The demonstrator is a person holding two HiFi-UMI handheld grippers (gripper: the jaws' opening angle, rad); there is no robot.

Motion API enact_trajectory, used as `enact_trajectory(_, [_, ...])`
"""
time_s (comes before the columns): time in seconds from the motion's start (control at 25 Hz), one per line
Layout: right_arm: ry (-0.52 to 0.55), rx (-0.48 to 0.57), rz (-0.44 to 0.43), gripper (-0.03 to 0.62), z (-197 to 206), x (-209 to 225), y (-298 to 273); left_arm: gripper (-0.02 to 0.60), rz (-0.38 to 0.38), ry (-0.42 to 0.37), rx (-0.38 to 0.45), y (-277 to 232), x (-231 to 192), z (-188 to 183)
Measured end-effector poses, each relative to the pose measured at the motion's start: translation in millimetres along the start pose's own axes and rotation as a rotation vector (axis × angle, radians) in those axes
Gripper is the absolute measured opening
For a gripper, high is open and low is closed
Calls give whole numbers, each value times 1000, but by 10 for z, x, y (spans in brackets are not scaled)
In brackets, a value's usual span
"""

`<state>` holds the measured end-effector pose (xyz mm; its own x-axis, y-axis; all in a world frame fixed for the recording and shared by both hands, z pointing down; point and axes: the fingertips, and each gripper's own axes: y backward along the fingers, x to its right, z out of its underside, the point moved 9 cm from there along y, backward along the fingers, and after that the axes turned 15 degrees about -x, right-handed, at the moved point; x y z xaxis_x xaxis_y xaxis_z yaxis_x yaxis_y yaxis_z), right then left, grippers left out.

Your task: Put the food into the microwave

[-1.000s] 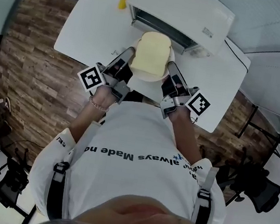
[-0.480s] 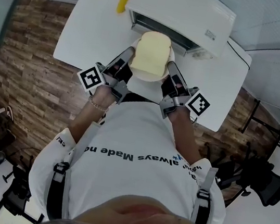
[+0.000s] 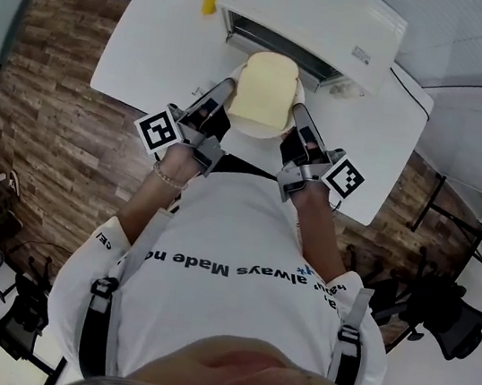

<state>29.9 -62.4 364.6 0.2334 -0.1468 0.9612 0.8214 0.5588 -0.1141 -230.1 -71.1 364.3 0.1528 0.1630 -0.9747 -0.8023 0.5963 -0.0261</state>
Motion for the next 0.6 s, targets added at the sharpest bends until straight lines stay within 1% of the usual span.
enact_trajectory(0.24, [0, -13, 5, 21, -58, 0, 130, 18, 7, -6, 5, -87, 56, 97])
enact_trajectory(0.44, [0, -14, 8, 21, -97, 56, 224, 18, -2, 2, -2, -159, 34, 186])
enact_trajectory(0.6, [-4, -14, 9, 21, -110, 115, 220, 18, -18, -1, -12, -188, -26, 180])
